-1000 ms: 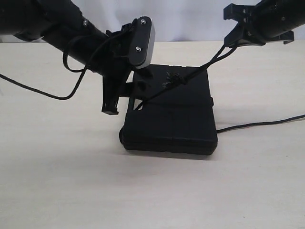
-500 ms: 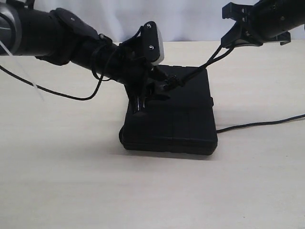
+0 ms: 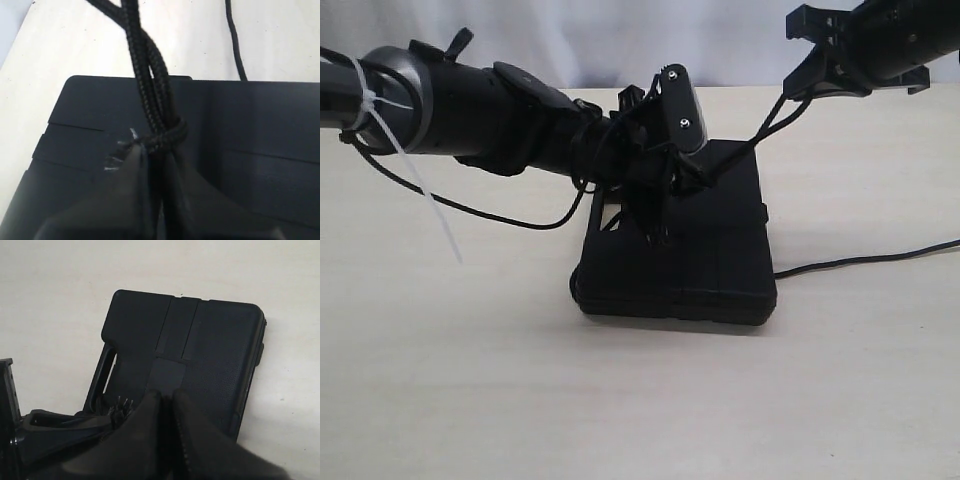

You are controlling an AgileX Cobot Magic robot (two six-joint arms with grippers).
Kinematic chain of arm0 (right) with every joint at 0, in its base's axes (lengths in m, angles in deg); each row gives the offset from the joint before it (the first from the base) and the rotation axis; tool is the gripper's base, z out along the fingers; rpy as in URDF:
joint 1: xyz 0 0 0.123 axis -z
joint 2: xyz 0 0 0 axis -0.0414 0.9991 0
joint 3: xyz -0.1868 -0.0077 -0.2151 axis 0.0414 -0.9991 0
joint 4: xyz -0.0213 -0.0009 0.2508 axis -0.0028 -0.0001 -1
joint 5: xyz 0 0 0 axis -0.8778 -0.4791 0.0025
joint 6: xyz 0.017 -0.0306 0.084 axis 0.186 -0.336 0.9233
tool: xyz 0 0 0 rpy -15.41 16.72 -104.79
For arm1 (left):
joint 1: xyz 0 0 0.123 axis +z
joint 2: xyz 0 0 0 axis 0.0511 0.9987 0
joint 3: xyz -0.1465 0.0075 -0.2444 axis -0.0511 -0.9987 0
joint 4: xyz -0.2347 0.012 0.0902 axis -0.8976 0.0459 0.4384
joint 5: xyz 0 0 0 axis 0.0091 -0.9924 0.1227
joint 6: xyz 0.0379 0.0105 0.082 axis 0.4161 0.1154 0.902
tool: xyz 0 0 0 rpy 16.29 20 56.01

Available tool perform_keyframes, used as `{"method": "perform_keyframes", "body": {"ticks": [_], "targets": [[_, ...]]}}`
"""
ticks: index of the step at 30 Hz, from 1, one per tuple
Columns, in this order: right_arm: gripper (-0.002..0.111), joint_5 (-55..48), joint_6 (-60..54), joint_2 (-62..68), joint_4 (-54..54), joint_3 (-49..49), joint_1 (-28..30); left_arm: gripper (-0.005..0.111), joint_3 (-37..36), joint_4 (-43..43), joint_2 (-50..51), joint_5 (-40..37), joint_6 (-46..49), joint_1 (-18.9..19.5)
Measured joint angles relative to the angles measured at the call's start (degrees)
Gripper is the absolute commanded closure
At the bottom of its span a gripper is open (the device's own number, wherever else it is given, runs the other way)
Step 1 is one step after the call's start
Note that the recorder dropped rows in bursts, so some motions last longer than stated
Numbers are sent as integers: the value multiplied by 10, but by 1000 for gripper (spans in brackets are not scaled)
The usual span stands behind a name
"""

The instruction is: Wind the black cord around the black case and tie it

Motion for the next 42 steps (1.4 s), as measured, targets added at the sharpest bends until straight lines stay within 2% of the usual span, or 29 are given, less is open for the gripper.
{"method": "perform_keyframes", "body": {"ticks": [4, 10, 12, 16, 20, 24, 30, 39, 42], "targets": [[92, 0, -2, 0, 0, 0, 0, 107, 0, -17, 0, 5, 0, 0], [57, -13, -3, 0, 6, 0, 0, 107, 0, -30, 0, 8, 0, 0], [53, -19, 1, -4, 31, 0, 0, 107, 0, -30, 0, 14, 0, 0], [53, -20, 59, -28, 155, 0, 3, 107, 0, -30, 0, 19, 0, 0], [53, -32, 198, -59, 349, 0, 25, 107, 0, -30, 0, 19, 0, 0], [53, -73, 286, -64, 460, -1, 56, 107, 0, -13, 0, 19, 0, 0], [53, -76, 343, -59, 493, -55, 98, 107, 0, 61, 0, -12, 0, 0], [53, -5, 413, 16, 498, -125, 153, 107, 0, 76, 0, -62, 0, 0], [59, 40, 439, 52, 499, -129, 155, 107, 0, 77, 0, -62, 0, 0]]}}
